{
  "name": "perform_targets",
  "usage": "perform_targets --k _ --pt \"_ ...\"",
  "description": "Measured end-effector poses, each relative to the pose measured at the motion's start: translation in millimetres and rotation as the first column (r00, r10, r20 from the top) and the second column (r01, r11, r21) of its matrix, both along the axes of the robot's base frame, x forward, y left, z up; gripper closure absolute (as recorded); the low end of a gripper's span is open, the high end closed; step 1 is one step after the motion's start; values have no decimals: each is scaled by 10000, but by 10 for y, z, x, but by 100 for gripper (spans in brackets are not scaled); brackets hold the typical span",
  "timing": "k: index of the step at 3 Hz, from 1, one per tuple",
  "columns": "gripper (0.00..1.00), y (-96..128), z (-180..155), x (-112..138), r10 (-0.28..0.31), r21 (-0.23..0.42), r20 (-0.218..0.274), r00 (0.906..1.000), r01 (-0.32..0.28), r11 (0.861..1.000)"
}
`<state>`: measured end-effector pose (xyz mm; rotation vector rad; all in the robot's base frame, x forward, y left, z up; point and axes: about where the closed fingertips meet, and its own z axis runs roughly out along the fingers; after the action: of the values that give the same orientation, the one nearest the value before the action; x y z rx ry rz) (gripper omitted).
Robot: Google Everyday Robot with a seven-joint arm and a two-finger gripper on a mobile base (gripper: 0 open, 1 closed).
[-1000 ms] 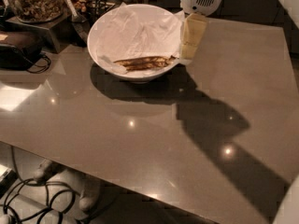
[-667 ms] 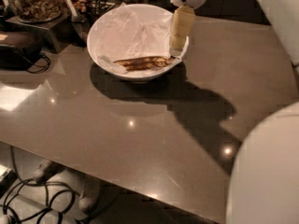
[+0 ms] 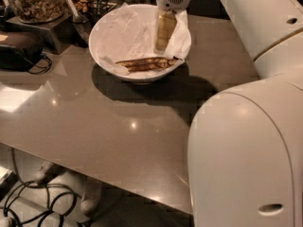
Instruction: Pick banana from white bowl
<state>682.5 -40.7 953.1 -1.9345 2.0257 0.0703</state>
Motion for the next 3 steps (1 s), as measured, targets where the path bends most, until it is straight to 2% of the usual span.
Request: perform_targets --k 1,3 --pt "32 41 -309 49 -146 173 -735 9972 159 9997" --pt "34 8 -787 43 -665 303 -1986 9778 739 9968"
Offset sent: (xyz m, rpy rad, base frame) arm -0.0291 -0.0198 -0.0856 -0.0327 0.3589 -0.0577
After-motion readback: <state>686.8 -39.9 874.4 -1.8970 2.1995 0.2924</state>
